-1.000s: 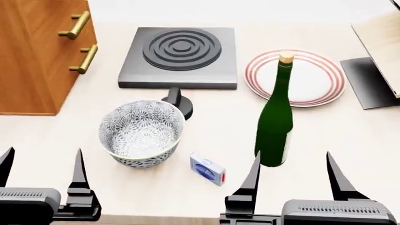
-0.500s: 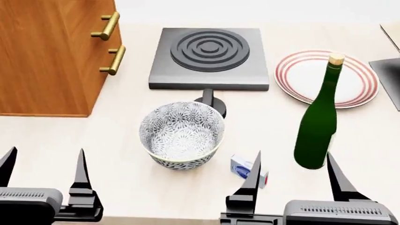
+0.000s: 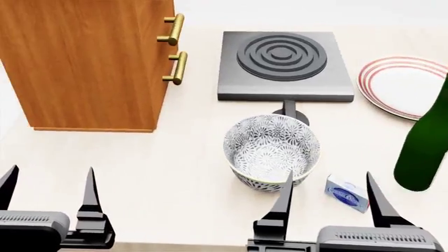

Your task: Put the bowl on the top of the cabinet.

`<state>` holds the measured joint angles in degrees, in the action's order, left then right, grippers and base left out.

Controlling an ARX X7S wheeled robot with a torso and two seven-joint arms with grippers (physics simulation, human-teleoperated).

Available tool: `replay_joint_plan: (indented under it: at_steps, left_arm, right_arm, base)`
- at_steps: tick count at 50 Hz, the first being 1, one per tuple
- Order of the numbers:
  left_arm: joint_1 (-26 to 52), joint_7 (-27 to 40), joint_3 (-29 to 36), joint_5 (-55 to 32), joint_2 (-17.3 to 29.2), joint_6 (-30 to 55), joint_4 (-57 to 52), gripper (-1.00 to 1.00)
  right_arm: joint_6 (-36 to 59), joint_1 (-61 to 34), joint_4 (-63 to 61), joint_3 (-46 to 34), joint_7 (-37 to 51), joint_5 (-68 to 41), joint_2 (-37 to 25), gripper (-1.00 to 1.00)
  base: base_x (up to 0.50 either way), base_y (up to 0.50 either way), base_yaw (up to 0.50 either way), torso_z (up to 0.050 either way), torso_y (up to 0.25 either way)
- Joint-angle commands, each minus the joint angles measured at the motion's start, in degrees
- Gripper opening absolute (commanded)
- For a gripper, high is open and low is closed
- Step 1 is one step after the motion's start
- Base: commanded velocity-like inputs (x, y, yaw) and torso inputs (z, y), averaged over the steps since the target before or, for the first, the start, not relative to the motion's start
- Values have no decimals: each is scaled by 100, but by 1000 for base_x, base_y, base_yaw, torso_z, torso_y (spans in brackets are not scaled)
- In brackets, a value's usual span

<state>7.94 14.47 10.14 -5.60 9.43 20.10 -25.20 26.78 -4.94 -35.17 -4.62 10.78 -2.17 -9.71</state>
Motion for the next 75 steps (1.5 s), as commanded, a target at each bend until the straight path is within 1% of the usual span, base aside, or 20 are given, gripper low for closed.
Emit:
replay_joint_plan:
  at_steps: [1, 6, 29, 42, 51, 64, 72, 73, 75]
  left_arm:
    - [1, 43, 31, -51, 33, -26, 20, 100]
    - [-5, 59, 39, -74, 44, -63, 59, 100]
    - [10, 155, 113, -138, 102, -59, 31, 100]
    - [0, 192, 106, -189, 148, -148, 117, 100]
    - [10, 222, 127, -213, 173, -149, 121, 100]
    - [1, 265, 156, -243, 218, -141, 85, 100]
    - [16, 286, 200, -248, 236, -138, 77, 100]
    - [1, 295, 151, -296, 224, -169, 101, 100]
    - [-5, 301, 146, -310, 230, -172, 98, 100]
  right_arm:
    - [-106, 28, 18, 37, 28, -118, -23, 100]
    - [-114, 30, 31, 5, 82, -64, -52, 100]
    - [-75, 35, -7, -84, 133, -127, -164, 100]
    - [-146, 44, 62, -121, 154, -193, -194, 100]
    - [-184, 53, 98, -181, 174, -193, -236, 100]
    - [-15, 25, 46, -228, 187, -271, -290, 100]
    - [-131, 48, 79, -258, 203, -267, -332, 100]
    - [-291, 125, 62, -317, 280, -134, -336, 100]
    - [-308, 135, 69, -324, 282, -141, -343, 100]
  base:
    - [0, 0, 0, 0, 0]
    - [0, 96, 0, 0, 0]
    - [0, 487, 0, 0, 0]
    - [0, 23, 0, 0, 0]
    - [0, 283, 0, 0, 0]
    - [0, 0, 0, 0, 0]
    - [324, 7, 0, 0, 0]
    - [0, 0, 0, 0, 0]
    - [0, 0, 0, 0, 0]
